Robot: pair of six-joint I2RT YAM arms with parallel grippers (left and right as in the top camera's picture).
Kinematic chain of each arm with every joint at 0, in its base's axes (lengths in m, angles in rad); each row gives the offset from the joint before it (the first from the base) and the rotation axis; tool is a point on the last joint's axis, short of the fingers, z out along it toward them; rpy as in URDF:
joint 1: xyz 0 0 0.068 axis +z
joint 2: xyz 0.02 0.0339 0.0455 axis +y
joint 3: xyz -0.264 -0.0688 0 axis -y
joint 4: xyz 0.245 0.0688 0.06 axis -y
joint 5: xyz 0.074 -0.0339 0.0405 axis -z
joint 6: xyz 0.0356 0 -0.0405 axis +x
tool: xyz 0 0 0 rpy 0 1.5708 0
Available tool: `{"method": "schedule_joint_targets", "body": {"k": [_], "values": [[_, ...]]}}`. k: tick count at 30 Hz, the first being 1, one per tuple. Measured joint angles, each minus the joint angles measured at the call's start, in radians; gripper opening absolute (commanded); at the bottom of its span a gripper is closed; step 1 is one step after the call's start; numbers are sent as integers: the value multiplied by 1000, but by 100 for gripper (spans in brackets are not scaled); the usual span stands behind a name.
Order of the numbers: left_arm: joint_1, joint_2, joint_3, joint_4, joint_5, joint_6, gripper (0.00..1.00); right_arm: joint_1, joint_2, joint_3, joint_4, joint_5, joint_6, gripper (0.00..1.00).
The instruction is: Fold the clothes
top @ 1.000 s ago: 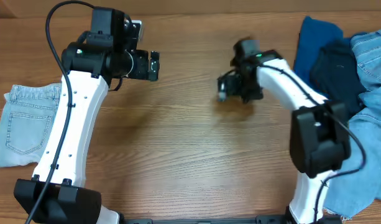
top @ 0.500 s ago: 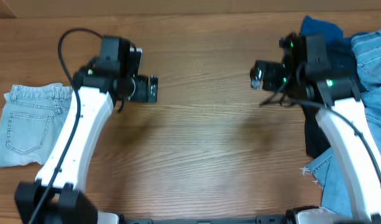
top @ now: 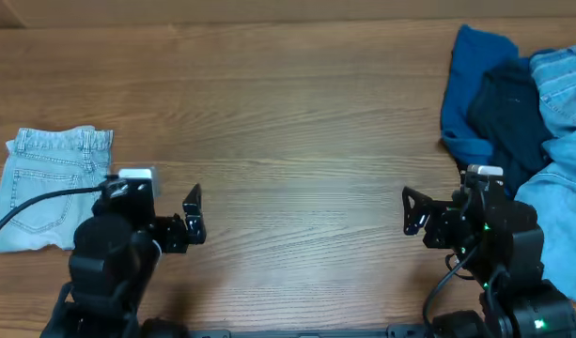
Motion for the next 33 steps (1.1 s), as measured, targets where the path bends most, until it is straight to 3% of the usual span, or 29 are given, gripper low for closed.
{"method": "schedule_joint_targets", "body": {"k": [16, 23, 28, 30, 33], "values": [[0, 0, -8, -1, -8, -3, 100, 0, -13, -8, -17, 3, 0, 100], [0, 0, -8, -1, -8, -3, 100, -1, -276, -21, -29, 3, 0, 100], [0, 0, -11, -1, -8, -3, 100, -36, -555, -41, -169, 54, -22, 100], [0, 0, -11, -2, -8, -3, 100, -42, -601, -77, -125, 71, -28, 100], [0, 0, -12, -1, -8, -3, 100, -47, -599, -257, 125, 90, -63, 100]]}}
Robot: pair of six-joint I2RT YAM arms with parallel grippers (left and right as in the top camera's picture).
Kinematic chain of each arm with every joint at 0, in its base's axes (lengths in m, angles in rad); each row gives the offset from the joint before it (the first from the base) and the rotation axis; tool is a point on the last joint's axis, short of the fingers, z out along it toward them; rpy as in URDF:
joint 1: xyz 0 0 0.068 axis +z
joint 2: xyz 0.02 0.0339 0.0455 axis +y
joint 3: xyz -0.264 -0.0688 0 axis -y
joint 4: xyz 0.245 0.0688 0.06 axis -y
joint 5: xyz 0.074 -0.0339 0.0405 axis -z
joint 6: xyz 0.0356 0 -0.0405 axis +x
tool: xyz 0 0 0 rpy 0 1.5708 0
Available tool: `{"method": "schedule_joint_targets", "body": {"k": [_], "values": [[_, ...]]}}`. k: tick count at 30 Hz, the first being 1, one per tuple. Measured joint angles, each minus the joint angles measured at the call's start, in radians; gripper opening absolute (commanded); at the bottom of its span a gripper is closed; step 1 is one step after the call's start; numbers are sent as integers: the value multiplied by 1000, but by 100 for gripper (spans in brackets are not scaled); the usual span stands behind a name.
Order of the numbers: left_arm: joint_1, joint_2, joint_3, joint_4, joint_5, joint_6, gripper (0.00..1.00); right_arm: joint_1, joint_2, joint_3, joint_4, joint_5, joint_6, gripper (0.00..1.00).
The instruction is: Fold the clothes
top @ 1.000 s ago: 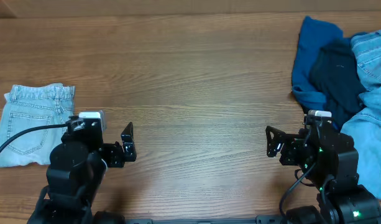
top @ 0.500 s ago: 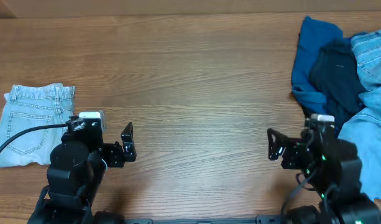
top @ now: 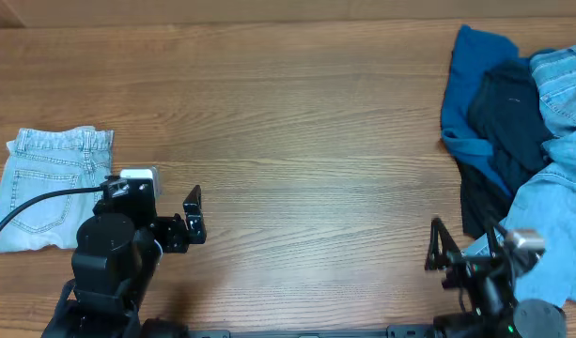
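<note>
A folded pair of light denim shorts (top: pixel 45 188) lies flat at the left of the table. At the far right sits a loose pile: a blue garment (top: pixel 471 89), a dark navy one (top: pixel 508 117) on top of it, and light denim pieces (top: pixel 560 202) reaching the right edge. My left gripper (top: pixel 194 214) stands open just right of the shorts, with nothing between its fingers. Near the front edge my right gripper (top: pixel 436 246) is open and empty, just left of the pile's front corner.
The wooden table (top: pixel 306 141) stretches between the two arms. A black cable (top: pixel 34 202) from the left arm crosses over the folded shorts. The pile runs out of view at the right edge.
The right arm has drawn back toward the front edge and a little to the right, uncovering more of the dark garment and the denim. The left arm and the clothes have not moved.
</note>
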Motion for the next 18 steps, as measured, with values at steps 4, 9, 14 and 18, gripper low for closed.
{"method": "schedule_joint_targets", "body": {"k": [4, 9, 14, 18], "values": [[0, 0, -2, -2, -3, 0, 100, 0, 3, -268, 455, 6, -23, 100], [0, 0, -2, -2, -3, 0, 100, 0, 3, -484, 844, 14, -91, 100], [0, 0, -2, -2, -3, 0, 100, 0, 3, -500, 658, 25, -113, 100], [0, 0, -2, -3, -3, 0, 100, 0, 3, -500, 658, 25, -114, 100]]}}
